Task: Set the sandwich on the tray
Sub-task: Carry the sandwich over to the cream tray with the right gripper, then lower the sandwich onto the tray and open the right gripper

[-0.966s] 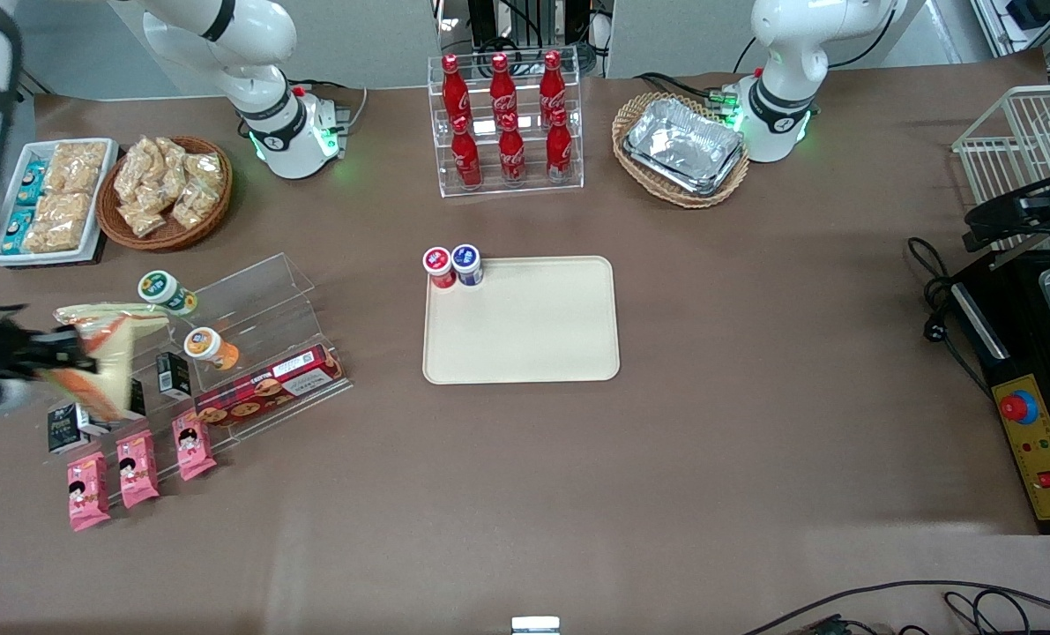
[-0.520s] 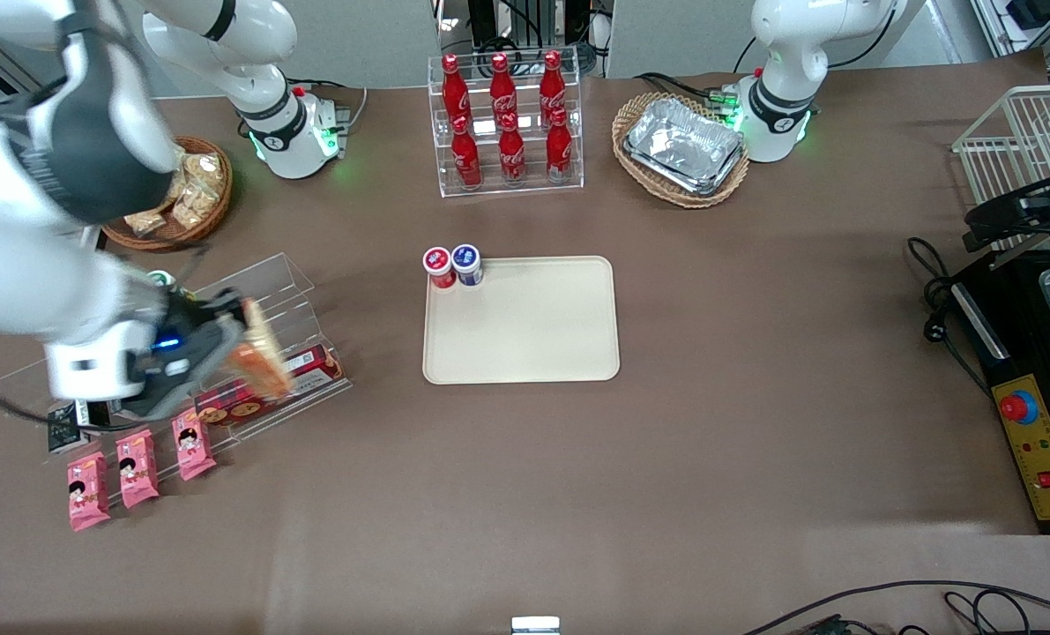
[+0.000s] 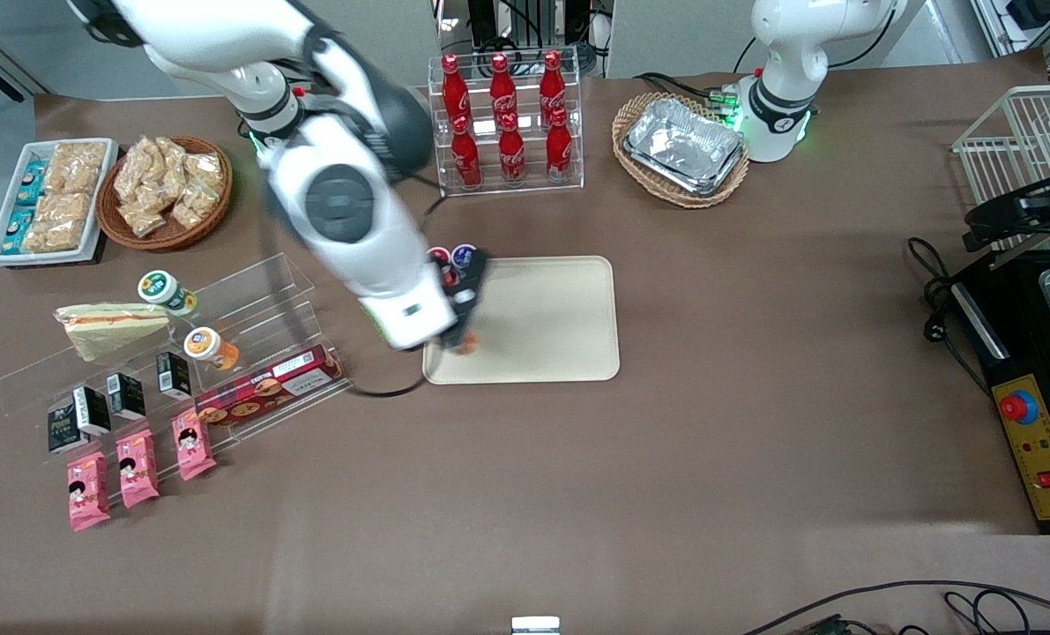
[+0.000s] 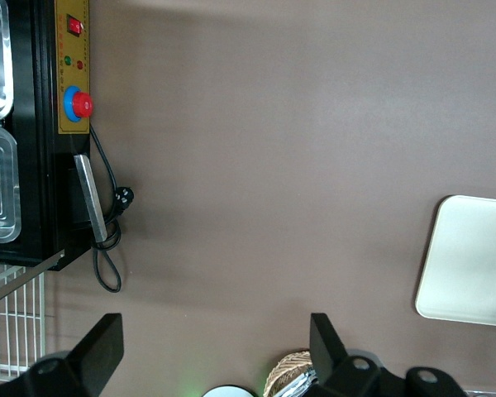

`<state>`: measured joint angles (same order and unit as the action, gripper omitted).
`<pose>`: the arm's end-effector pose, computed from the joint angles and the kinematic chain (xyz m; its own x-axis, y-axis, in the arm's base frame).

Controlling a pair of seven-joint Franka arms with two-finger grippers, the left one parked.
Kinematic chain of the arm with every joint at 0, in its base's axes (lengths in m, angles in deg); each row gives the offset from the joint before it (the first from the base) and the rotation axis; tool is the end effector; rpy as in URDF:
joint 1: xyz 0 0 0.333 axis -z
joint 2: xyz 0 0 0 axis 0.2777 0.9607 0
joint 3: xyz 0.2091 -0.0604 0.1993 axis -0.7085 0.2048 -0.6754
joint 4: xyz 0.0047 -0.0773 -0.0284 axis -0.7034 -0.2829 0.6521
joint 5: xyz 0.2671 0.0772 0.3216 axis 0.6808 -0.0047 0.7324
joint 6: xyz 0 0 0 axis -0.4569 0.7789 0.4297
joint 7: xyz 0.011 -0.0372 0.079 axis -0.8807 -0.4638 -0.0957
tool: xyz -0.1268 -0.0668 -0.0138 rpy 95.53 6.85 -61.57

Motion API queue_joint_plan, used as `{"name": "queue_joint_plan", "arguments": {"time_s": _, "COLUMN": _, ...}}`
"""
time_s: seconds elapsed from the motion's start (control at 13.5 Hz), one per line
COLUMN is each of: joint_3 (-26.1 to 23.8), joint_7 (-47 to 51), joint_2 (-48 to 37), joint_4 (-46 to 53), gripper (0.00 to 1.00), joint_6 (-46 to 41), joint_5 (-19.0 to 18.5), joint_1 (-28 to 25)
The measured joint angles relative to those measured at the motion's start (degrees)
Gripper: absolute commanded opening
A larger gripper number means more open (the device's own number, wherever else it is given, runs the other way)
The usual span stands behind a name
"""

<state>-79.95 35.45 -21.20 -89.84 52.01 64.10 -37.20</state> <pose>0.5732 0.4125 0.4017 0.2779 0.9606 0.0053 0.9568 -0.2763 -0.0904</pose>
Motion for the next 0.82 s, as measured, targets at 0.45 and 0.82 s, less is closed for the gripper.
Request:
{"name": "queue_joint_plan", "arguments": {"time_s": 0.45, "joint_3": 0.06, "joint_7": -7.28, "joint_2": 5.99, "joint_4": -0.68, "gripper": 0.0, "joint_6": 6.23, "joint_5": -6.29, "joint_1": -8.75}}
{"name": "queue_joint_plan", "arguments": {"time_s": 0.82, "joint_3": 0.08, "joint_7": -9.99, "joint_2": 11.56, "joint_4": -2.02, "gripper": 0.0, "joint_6": 14.63, "joint_5": -10.24, "joint_1": -9.73}}
